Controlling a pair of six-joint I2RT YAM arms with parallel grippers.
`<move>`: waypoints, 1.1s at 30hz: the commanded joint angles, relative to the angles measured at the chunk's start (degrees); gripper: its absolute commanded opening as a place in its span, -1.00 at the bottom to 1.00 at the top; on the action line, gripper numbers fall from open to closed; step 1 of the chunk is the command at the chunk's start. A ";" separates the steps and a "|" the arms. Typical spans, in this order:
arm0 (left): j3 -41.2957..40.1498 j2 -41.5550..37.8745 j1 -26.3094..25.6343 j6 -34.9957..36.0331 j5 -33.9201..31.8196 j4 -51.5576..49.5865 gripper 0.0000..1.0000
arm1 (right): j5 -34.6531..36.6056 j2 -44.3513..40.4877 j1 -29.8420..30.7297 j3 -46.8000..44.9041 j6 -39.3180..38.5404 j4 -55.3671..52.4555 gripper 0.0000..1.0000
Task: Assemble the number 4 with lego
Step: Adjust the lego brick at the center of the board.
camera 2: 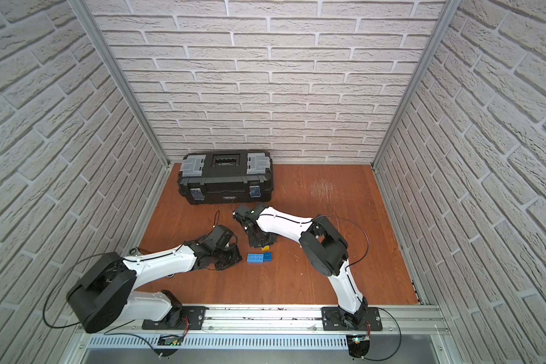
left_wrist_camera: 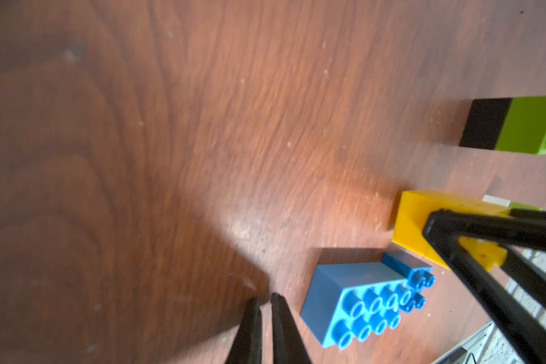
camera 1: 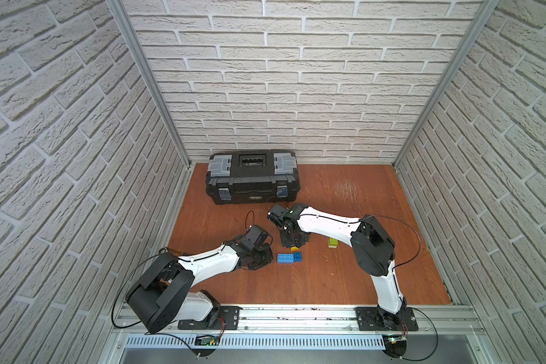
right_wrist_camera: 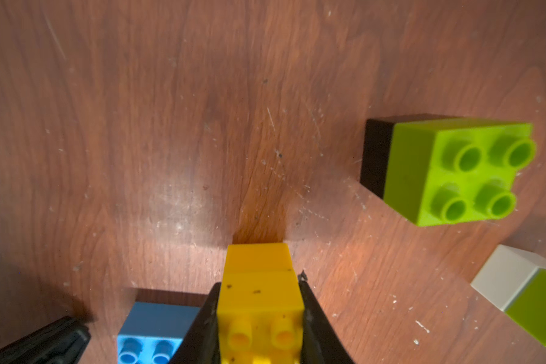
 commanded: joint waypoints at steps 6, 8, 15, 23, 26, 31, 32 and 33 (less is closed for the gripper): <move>-0.89 0.88 -0.24 1.04 -1.03 -3.28 -0.76 | -1.19 -1.21 1.08 -0.66 0.30 -0.25 -0.95; -0.80 0.99 -0.34 1.03 -1.00 -3.27 -0.77 | -1.55 -1.16 1.38 -0.85 0.70 -0.25 -0.95; -0.63 1.00 -0.60 1.29 -0.87 -2.94 -0.77 | -1.71 -1.18 2.01 -1.00 1.78 -0.89 -0.95; -0.27 1.61 -0.79 1.76 -0.49 -2.50 -0.77 | -1.36 -1.51 2.09 -0.13 2.53 -2.67 -0.95; 0.06 1.98 -0.96 2.22 -0.18 -2.09 -0.77 | 0.44 -1.23 1.71 2.56 1.61 -4.93 -0.95; 0.61 3.08 -1.36 2.78 0.48 -0.60 -0.77 | 4.43 -2.27 0.60 7.83 -0.11 -8.70 -0.95; 0.70 3.28 -1.45 2.78 0.69 -0.10 -0.77 | 5.04 -2.57 0.54 8.54 -0.37 -9.52 -0.95; 0.78 3.53 -1.54 2.84 0.91 0.27 -0.77 | 5.45 -2.98 0.49 8.93 -0.46 -10.13 -0.95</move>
